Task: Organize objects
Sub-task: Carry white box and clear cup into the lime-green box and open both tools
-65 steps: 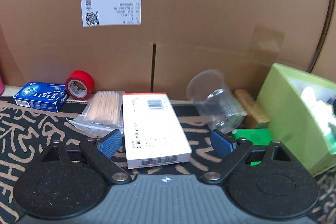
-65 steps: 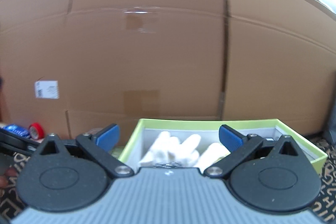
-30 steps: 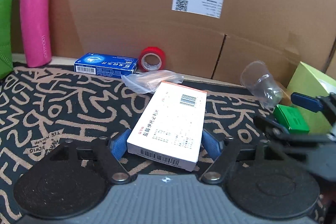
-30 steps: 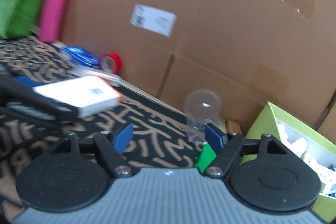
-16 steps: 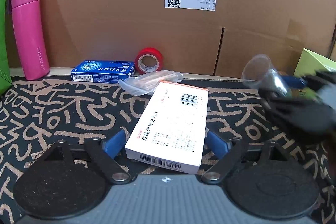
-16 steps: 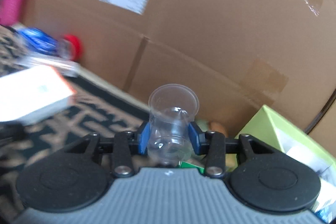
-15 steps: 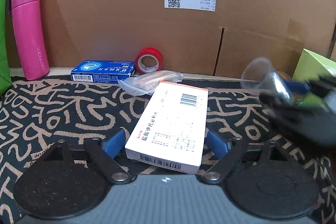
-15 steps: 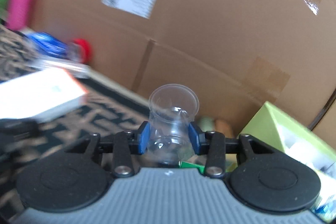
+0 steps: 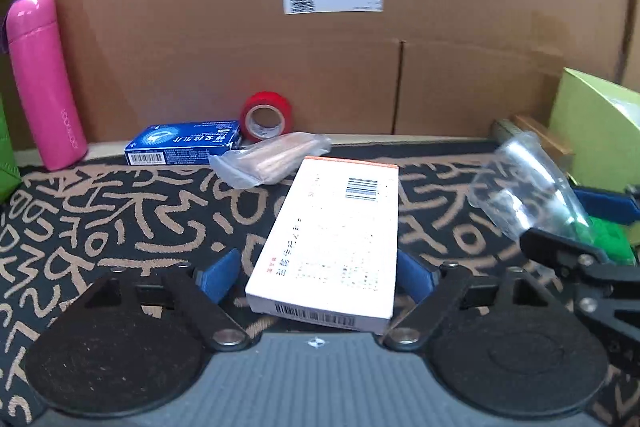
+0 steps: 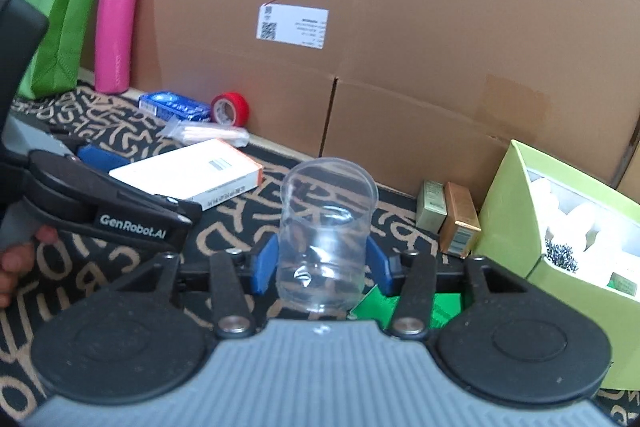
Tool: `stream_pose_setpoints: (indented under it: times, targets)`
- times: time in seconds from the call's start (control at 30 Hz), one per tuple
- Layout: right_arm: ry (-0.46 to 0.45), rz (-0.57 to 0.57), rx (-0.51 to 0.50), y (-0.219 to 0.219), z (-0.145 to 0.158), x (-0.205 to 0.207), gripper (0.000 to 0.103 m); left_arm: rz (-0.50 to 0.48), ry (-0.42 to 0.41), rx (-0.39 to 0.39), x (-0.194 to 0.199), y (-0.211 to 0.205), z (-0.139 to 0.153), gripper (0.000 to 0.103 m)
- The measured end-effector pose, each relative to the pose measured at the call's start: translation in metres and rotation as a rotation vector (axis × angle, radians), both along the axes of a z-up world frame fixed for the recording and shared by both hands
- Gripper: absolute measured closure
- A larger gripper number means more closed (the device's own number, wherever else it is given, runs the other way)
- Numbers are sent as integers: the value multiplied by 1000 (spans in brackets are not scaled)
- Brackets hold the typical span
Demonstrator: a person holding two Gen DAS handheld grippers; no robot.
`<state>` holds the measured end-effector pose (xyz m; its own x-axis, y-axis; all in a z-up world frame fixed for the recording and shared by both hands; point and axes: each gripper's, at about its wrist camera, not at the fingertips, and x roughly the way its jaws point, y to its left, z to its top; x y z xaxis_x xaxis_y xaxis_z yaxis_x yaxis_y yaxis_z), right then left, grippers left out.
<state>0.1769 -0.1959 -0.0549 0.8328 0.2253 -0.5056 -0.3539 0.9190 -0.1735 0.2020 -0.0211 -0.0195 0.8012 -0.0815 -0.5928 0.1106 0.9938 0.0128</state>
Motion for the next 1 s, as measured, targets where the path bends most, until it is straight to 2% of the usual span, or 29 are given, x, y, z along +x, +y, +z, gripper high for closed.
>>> stream_pose_setpoints:
  times: [0.07,0.2,0.23,0.27,0.3,0.37,0.53,0.67,0.83,1.0]
  targets:
    - [6,0,12,0,-1,4,47,12,0,-3,5,0,-1,14]
    - [29,-6,16,-1,-4,9,48,4,-1,5,12,-2,-4,12]
    - [32,-6,26,-3,-4,10,57,-3,-2,-8,11,-1,-4,15]
    - [39,-7,35,-4,-4,11,58,-7,-6,-19,10,0,-3,26]
    - [44,-11,41,-5,-4,11,60,-11,-16,-17,8,0,-2,31]
    - [39,-12,51,-6,-3,9,60,-10,-21,-23,6,-1,-1,32]
    - [-41,-10,72,-11,11,-4,60,-6,-31,-109,-5,0,8,34]
    - [-111,-33,102,-22,24,-11,60,-24,-91,-132,-16,-9,26,34]
    - [-191,-86,168,-47,42,-20,60,-63,-148,-181,-26,-31,49,34]
    - [-248,-182,239,-83,57,-23,60,-150,-191,-221,-28,-71,74,34]
